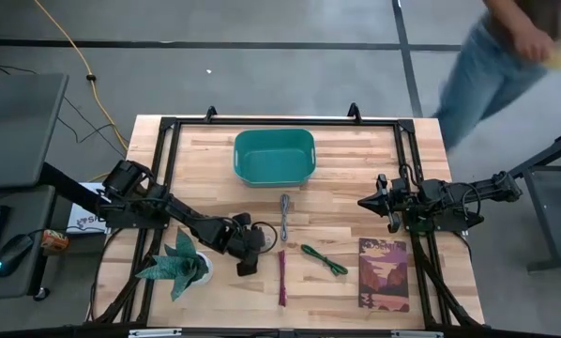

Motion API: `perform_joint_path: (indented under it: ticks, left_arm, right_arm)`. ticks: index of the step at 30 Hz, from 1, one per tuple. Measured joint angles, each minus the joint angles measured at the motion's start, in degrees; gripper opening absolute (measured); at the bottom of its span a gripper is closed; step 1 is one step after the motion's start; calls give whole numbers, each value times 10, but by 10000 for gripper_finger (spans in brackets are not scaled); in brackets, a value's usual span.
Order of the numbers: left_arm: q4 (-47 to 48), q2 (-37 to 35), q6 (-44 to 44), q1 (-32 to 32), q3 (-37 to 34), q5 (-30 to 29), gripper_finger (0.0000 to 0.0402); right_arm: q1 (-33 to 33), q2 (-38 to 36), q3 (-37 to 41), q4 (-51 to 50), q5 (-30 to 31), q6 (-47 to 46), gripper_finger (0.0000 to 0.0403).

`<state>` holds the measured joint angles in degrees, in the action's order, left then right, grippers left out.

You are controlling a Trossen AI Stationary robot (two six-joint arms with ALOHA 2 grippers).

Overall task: Pick and place USB-C Cables
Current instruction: Put the white charger cable into the green bin

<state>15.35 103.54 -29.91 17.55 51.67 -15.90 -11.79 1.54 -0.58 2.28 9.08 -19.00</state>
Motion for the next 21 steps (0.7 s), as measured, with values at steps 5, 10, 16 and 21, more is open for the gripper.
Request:
perform_joint_path:
  ticks: [5,10,16,21]
  left_arm:
    - [24,-45,38,-25,0,20,7]
    - [30,-152,95,-63,9,9,6]
    - [26,-304,173,-89,5,-27,6]
    - [-23,-426,231,-95,-22,-41,6]
  right_arm:
    - [0,0,0,0,0,0,0]
    - [0,0,0,1,0,0,0]
    - [0,4,0,1,1,0,0]
    - [0,4,0,1,0,0,0]
